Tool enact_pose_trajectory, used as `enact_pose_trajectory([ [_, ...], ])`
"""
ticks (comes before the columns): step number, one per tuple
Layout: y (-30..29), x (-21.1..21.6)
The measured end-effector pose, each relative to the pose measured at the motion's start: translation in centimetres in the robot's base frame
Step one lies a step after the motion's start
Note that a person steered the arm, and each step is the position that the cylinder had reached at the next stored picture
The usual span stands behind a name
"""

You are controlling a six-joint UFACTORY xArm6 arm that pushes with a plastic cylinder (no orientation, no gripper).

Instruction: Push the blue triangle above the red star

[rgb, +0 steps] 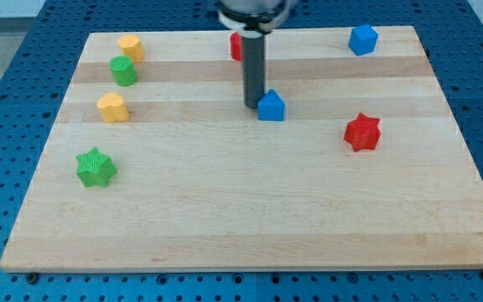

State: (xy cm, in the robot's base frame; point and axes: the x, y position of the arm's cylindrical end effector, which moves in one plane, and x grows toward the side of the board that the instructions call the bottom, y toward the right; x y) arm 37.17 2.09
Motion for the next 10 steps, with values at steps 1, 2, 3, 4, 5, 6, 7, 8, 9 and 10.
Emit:
enact_pose_trajectory([
  [1,3.9,0.0],
  [2,3.1,-0.2],
  [3,-1.3,-0.3],
  [4,-1.4,-0.1],
  [5,-1.3,3.7],
  [6,-1.2,3.9],
  [7,-0.4,4.0],
  [8,4.0,3.9],
  [9,5.8,3.6],
  [10,6.0,3.6],
])
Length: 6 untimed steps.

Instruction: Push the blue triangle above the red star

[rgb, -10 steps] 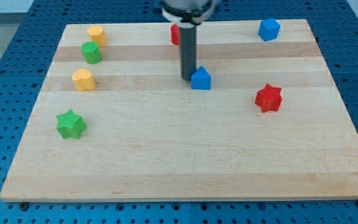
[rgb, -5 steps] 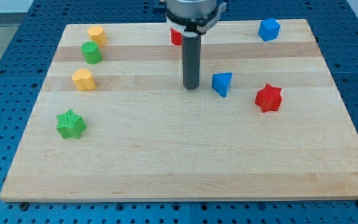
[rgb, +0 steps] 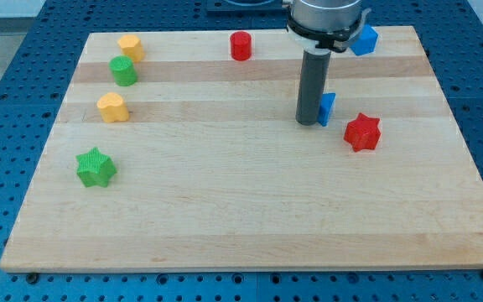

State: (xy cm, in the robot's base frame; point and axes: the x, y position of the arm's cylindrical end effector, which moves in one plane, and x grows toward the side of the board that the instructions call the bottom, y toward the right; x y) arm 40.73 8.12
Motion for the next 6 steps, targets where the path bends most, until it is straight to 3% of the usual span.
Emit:
enact_pose_trajectory([
  [6,4.2,-1.9],
])
